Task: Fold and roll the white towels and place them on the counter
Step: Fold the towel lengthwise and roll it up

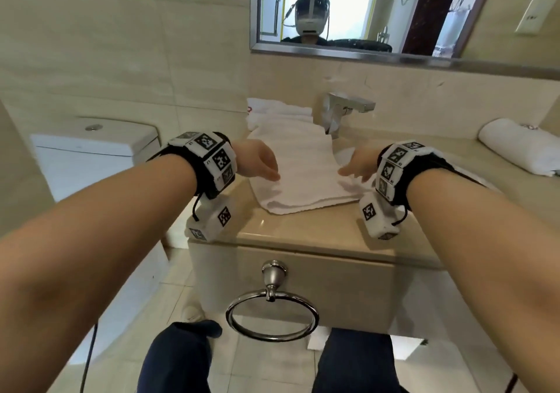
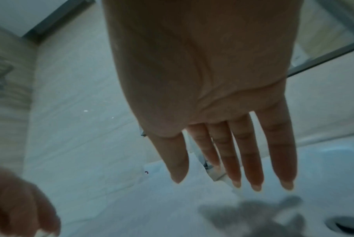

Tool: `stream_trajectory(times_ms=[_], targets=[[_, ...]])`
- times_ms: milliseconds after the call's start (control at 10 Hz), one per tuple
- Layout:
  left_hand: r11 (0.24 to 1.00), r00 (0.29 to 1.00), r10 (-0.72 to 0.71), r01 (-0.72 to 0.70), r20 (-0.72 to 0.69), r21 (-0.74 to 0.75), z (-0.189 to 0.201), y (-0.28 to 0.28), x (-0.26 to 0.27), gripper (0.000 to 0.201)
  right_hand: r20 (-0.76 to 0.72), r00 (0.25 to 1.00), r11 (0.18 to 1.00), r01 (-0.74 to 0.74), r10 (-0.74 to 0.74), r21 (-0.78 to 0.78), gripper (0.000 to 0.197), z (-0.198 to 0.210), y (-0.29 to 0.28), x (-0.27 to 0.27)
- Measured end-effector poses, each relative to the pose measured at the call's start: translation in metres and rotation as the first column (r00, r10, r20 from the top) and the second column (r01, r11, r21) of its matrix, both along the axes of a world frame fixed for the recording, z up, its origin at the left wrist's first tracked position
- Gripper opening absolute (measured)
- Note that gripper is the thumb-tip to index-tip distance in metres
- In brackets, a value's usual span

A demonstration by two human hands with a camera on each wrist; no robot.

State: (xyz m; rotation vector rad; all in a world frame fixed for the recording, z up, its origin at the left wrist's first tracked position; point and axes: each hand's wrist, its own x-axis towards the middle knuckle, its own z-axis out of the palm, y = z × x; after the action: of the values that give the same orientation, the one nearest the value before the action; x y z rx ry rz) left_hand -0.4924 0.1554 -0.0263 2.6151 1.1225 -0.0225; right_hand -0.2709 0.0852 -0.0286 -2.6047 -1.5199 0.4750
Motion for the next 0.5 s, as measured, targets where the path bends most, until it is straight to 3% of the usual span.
stream_trajectory(times_ms=[100, 300, 500], targets=[[0.999, 0.999, -0.033, 0.033, 0.013, 0.012, -0.010, -0.018, 0.007, 0.034, -0.137, 0.985, 0.994, 0.106, -0.105, -0.002, 0.047, -0.013, -0.015, 0.005], [0.997, 1.000, 0.017, -0.018, 0.023, 0.069, -0.038, -0.025, 0.005, 0.034, -0.245, 0.946, 0.965, 0.243, -0.213, 0.096, 0.051, -0.032, -0.025, 0.008], [0.995, 0.999, -0.030, 0.026, 0.042, 0.098, -0.039, -0.037, -0.001, 0.035, -0.364, 0.911, 0.952, 0.264, -0.193, 0.155, 0.044, -0.037, -0.036, 0.013]])
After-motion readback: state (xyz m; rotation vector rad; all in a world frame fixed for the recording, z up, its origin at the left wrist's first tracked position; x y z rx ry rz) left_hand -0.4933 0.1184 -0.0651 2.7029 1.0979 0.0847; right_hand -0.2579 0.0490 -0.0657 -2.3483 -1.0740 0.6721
